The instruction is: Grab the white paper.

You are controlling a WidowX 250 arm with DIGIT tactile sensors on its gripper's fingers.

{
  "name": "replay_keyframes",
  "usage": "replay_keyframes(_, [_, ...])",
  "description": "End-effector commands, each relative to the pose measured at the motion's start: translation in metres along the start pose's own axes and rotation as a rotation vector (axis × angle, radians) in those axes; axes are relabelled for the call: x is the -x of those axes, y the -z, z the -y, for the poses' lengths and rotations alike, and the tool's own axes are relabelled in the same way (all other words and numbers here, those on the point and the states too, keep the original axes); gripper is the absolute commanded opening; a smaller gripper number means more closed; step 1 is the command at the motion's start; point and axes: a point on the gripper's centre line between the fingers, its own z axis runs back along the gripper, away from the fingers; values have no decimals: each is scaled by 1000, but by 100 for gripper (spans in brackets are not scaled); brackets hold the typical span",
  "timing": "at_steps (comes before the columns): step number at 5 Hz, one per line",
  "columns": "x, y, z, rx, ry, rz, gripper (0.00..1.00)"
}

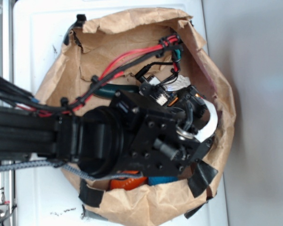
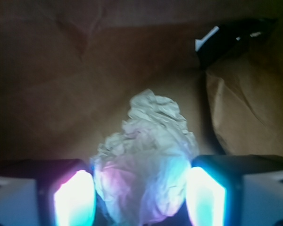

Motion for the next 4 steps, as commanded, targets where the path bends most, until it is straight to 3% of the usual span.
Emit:
replay_keyframes(1, [-8, -19, -6, 18, -11, 58, 0])
replay_keyframes(2, [-7, -18, -4, 18, -2, 59, 0])
replay_keyframes(3, [-2, -33, -11, 74, 33, 46, 0])
replay_keyframes(4, [1, -86, -20, 237, 169, 5, 0])
